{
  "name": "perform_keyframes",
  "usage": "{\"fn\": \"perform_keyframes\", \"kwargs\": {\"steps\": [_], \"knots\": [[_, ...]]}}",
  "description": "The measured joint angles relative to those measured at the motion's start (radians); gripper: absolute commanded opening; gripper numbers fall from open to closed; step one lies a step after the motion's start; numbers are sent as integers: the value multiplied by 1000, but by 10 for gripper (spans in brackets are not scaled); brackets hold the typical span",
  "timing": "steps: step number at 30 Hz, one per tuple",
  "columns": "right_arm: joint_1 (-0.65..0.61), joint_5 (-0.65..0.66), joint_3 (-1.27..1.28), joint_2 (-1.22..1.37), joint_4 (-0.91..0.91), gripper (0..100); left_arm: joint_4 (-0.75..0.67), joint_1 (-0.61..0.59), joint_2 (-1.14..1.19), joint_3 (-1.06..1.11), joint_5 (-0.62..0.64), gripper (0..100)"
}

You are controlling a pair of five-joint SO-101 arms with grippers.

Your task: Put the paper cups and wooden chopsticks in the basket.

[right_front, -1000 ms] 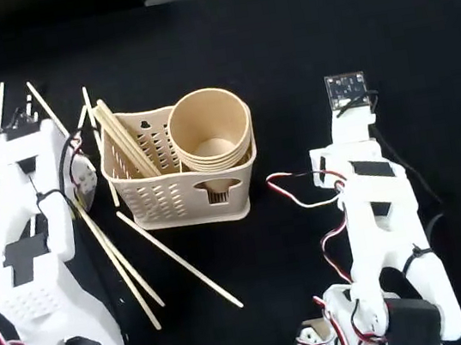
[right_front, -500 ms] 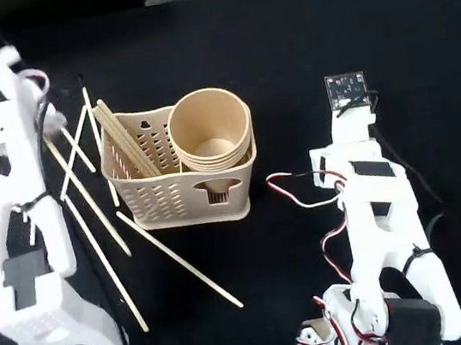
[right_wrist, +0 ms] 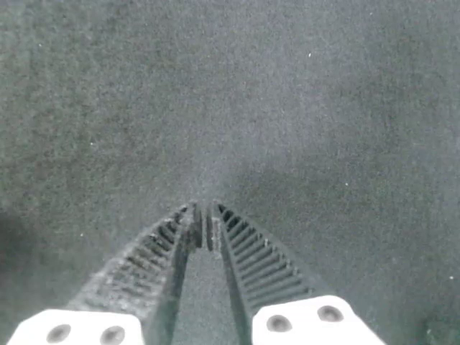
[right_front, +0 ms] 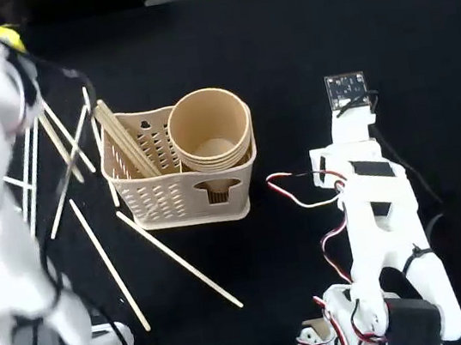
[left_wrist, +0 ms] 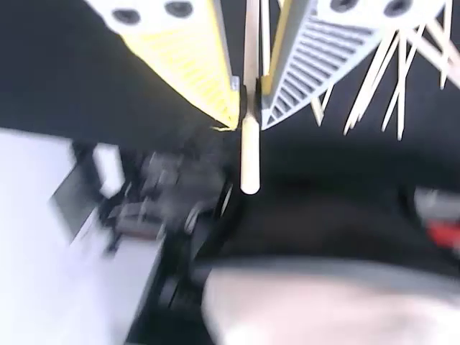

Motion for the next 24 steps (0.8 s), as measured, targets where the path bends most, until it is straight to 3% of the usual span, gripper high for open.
{"fn": "perform_keyframes", "kwargs": {"steps": [9, 24], "knots": [[0, 0, 0, 0, 0, 35, -68, 203, -250, 127, -6, 27], [0, 0, 0, 0, 0, 35, -749, 250, -598, 1077, -9, 27]]}}
